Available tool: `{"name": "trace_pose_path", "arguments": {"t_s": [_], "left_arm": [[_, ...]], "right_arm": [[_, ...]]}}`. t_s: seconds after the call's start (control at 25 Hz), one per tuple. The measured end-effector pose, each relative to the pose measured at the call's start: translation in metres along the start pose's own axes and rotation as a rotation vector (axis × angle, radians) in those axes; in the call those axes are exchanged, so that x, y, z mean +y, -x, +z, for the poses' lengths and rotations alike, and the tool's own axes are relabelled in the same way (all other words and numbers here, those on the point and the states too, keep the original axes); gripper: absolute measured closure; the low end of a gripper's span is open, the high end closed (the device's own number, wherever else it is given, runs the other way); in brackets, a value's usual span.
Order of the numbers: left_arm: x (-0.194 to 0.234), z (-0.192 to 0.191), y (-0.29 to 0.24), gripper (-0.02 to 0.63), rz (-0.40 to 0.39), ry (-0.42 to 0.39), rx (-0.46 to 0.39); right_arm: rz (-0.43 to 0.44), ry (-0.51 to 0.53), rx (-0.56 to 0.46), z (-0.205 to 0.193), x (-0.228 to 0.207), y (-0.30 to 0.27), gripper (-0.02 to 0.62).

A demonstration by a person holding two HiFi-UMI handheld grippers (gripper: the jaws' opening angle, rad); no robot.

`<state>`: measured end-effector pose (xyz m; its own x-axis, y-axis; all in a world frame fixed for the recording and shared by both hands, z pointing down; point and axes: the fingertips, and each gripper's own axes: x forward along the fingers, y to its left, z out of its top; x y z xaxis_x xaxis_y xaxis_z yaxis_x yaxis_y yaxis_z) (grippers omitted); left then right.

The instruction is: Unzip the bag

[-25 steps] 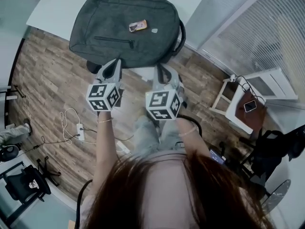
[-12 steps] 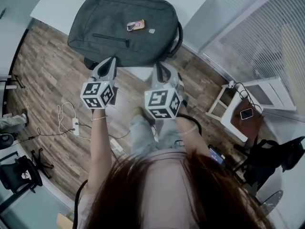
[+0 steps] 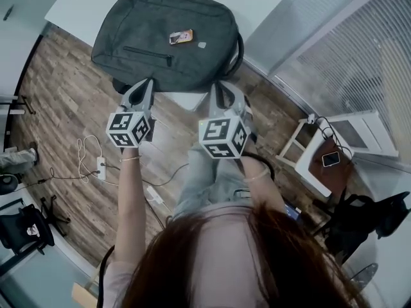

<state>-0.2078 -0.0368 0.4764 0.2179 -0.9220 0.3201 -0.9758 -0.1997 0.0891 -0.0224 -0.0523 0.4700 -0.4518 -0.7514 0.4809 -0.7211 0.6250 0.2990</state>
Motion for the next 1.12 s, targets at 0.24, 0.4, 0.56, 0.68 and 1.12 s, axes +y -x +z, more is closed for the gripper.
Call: {"name": "trace_pose_path", "arguments": {"t_s": [0.24,0.4,0.56,0.68,1.12], "left_arm": [[-0.001,0.0,0.001,0.598,-0.018,-0.011,-0.003],[0.0,-0.001,0.002,0.598,-0.026,-0.008,-0.005],[0.0,0.0,-0.001,0.598,-0.031,-0.007,-0.008],[0.0,0.0,0.0,0.598,-0.04,-0.008,-0.008],[-0.003,0.005,0.002,0.597,-0.074,-0.026,0.04]], "right_arm": [[-0.003,0.012,0.028,0.0,-0.014,-0.002,0.584],[0.012,0.024,0.046,0.0,-0.016,-0.004,0.584],[0.021,0.009,0.066,0.001,-0.02,-0.006,0.584],[0.028,0.005,0.081,0.001,-0.023,-0.007,0.583],[0.094,0.005,0.096,0.001,-0.023,-0.006,0.584]]}}
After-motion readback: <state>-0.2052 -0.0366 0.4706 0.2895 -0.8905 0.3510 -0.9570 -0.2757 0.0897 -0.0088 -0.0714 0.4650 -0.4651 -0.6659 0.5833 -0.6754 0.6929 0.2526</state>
